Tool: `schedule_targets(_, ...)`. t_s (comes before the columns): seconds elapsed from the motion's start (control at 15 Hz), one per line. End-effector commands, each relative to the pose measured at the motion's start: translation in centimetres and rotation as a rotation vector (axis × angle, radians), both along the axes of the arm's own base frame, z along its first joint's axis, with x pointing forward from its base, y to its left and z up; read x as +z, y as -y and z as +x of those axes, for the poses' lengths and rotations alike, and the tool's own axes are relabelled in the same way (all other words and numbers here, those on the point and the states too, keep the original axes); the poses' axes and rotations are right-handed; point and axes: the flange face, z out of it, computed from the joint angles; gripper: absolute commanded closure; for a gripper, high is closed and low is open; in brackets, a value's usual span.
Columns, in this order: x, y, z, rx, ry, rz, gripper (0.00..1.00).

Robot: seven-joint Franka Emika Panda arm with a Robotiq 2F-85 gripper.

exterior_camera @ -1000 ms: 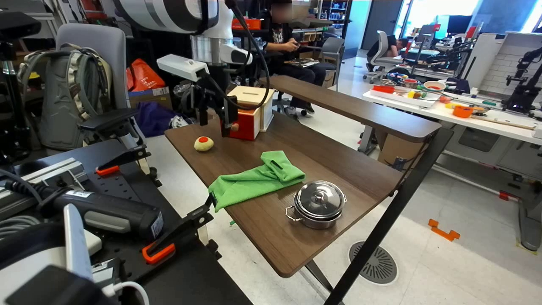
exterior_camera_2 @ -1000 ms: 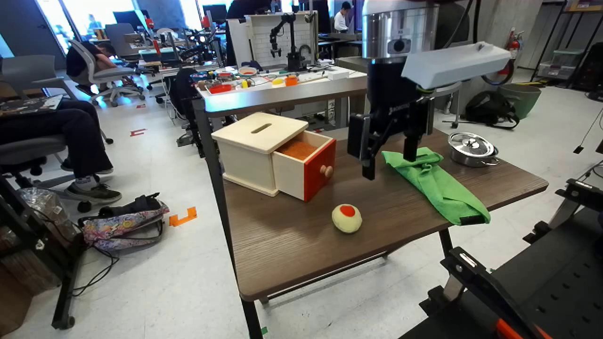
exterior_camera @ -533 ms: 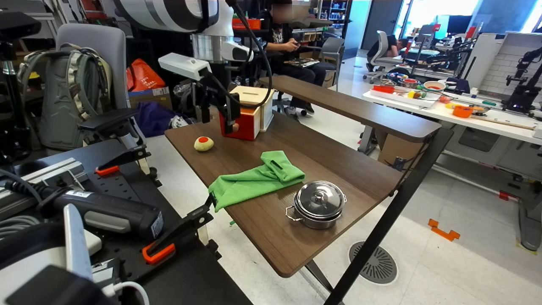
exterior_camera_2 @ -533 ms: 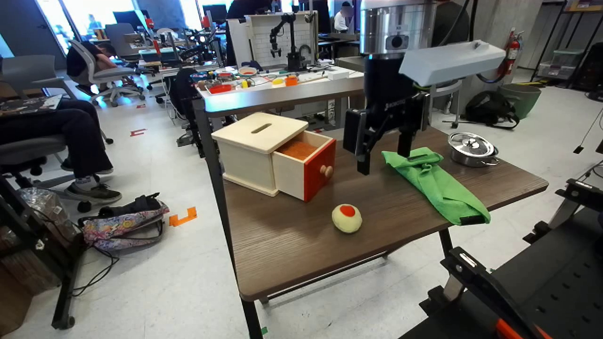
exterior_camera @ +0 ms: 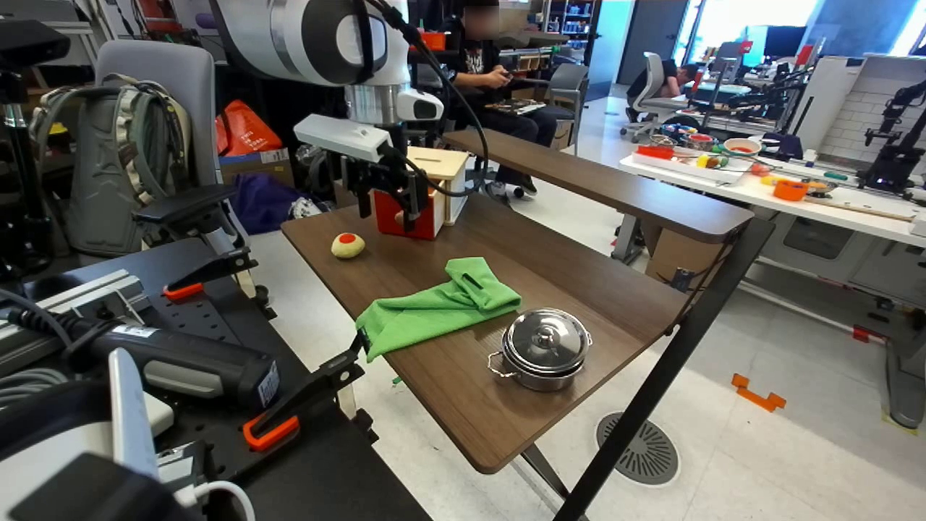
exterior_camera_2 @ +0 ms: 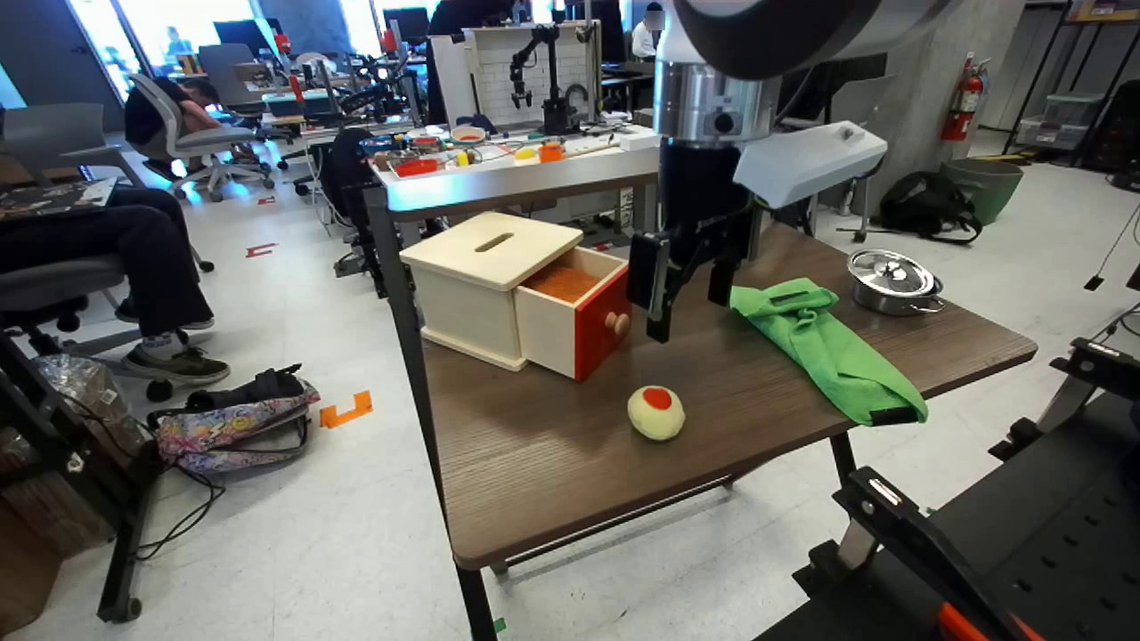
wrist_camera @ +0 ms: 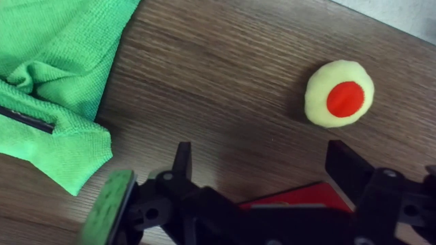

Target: Close the drawer

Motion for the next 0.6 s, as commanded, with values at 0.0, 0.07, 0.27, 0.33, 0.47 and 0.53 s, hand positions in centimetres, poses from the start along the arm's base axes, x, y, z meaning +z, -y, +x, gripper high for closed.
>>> schedule_targets(0.0,-2.4,-1.1,1.4,0.099,0.033,-0.036,0.00)
schedule_targets(0.07,-3.0,-1.4,1.4,0.124,0.041,-0.048,0.00)
schedule_targets(0.27,-4.6,-2.8,1.4,0.200,0.094,-0.078,0.00)
schedule_targets(0.33,-5.0,-3.3,1.3,0.224,0.115,-0.082,0.00)
schedule_targets(0.47,-5.6,-3.9,1.1,0.263,0.164,-0.078,0.00)
schedule_targets(0.53,-5.7,-4.1,0.9,0.281,0.192,-0.072,0.00)
